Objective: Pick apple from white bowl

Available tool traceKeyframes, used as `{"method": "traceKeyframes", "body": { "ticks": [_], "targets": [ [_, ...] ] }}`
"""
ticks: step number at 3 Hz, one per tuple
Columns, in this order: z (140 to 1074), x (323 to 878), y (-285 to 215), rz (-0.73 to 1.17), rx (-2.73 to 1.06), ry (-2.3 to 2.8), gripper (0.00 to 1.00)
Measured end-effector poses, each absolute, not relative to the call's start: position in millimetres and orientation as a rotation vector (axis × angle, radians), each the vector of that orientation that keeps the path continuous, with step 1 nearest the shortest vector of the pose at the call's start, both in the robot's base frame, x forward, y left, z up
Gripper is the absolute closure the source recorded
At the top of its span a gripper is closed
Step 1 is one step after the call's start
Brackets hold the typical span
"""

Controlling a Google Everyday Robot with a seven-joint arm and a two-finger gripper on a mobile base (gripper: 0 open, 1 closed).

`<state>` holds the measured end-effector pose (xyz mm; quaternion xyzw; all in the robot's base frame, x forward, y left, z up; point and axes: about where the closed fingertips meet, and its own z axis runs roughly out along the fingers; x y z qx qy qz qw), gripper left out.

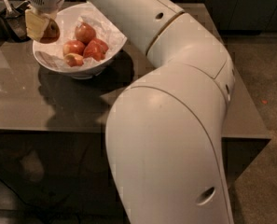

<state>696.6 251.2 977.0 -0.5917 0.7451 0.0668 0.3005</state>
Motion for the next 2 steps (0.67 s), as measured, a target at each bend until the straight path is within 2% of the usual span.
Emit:
{"method": "traceKeyframes", "body": {
  "ticks": [2],
  "targets": [
    [1049.7, 683.6, 236.2, 0.162, -1.468, 1.959, 1.0]
  ]
}}
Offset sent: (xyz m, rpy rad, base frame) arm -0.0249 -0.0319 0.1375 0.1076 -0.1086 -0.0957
